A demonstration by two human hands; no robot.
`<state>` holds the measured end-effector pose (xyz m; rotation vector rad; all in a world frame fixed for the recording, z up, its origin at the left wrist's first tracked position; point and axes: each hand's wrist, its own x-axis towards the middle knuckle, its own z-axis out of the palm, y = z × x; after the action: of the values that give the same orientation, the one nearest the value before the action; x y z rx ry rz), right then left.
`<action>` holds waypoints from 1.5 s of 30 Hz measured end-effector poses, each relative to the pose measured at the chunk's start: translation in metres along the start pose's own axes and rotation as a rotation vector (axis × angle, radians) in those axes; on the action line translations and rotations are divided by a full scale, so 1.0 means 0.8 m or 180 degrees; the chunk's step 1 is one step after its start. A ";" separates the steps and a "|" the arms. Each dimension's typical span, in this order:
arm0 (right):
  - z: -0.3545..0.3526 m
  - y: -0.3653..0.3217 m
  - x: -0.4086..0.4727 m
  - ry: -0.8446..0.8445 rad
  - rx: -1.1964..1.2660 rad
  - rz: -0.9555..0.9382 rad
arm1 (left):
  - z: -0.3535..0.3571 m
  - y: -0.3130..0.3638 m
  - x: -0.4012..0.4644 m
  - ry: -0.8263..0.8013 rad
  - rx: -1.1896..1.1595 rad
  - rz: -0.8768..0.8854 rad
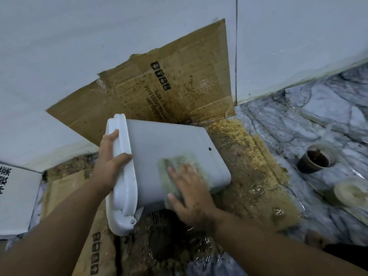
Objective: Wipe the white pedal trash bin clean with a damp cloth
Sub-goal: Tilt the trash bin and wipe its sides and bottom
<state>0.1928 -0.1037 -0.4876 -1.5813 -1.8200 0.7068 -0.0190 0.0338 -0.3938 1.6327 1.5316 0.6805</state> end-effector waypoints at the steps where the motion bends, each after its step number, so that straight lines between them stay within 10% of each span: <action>1: 0.007 -0.026 0.002 -0.0102 -0.0047 -0.0306 | -0.001 0.000 -0.002 0.0023 -0.0007 -0.0039; 7: 0.007 0.004 0.010 0.0006 -0.0187 -0.0463 | 0.001 -0.001 -0.009 0.0229 0.0187 -0.0021; 14: -0.016 0.144 -0.028 -0.0174 -0.0401 0.0707 | -0.001 -0.008 -0.029 0.0601 0.0408 0.0036; 24: -0.023 0.162 -0.026 0.0005 0.0370 0.1110 | -0.013 -0.024 -0.121 -0.0485 0.0932 0.0836; 45: -0.163 0.049 0.075 -0.0254 -0.0001 0.0900 | -0.066 0.054 -0.086 -0.0040 0.0003 -0.0651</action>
<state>0.3103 -0.0393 -0.4234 -1.8561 -1.6671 0.9078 -0.0463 -0.0228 -0.3204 1.4531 1.6620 0.5572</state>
